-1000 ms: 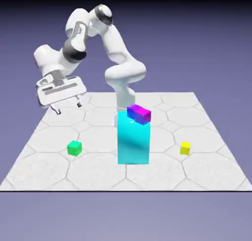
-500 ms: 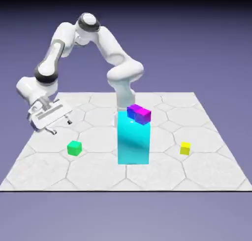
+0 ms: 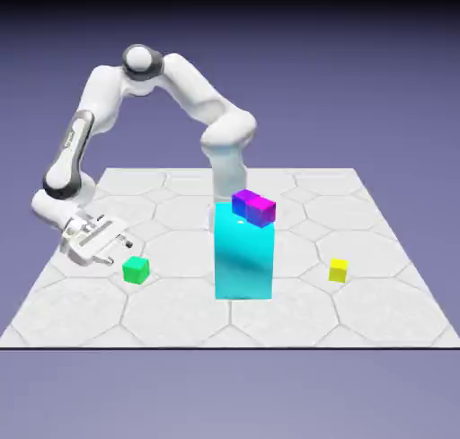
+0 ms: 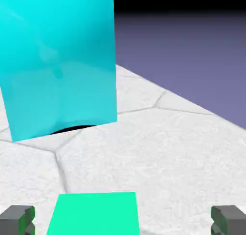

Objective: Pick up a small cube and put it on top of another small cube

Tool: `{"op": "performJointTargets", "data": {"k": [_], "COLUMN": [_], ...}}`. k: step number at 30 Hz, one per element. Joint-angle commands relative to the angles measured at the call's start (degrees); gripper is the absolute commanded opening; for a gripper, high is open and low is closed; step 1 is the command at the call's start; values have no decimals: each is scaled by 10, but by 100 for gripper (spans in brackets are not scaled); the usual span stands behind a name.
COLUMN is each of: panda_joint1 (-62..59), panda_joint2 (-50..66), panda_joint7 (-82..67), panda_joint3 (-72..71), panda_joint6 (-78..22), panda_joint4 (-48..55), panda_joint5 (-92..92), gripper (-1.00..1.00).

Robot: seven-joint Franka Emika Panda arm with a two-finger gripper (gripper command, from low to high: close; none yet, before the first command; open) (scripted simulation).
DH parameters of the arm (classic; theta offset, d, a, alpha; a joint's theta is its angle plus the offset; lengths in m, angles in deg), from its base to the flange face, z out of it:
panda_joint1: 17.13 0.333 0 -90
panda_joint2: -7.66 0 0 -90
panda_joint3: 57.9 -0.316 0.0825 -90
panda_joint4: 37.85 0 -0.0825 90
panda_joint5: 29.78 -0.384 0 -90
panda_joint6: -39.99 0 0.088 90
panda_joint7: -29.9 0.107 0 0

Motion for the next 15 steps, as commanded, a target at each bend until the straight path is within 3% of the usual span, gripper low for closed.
{"op": "performJointTargets", "data": {"k": [1, 5, 6, 11, 15], "panda_joint1": [0, 27, 27, 4, 77], "panda_joint2": [0, -35, -35, 4, 10], "panda_joint7": [0, -12, -12, 2, 18], "panda_joint3": [0, 9, 9, -12, -88], "panda_joint6": [0, 85, 85, 1, -58], "panda_joint4": [0, -45, -45, 0, 22], "panda_joint5": [0, -2, -2, -3, 16], "gripper": [0, 0, -100, -100, -100]}}
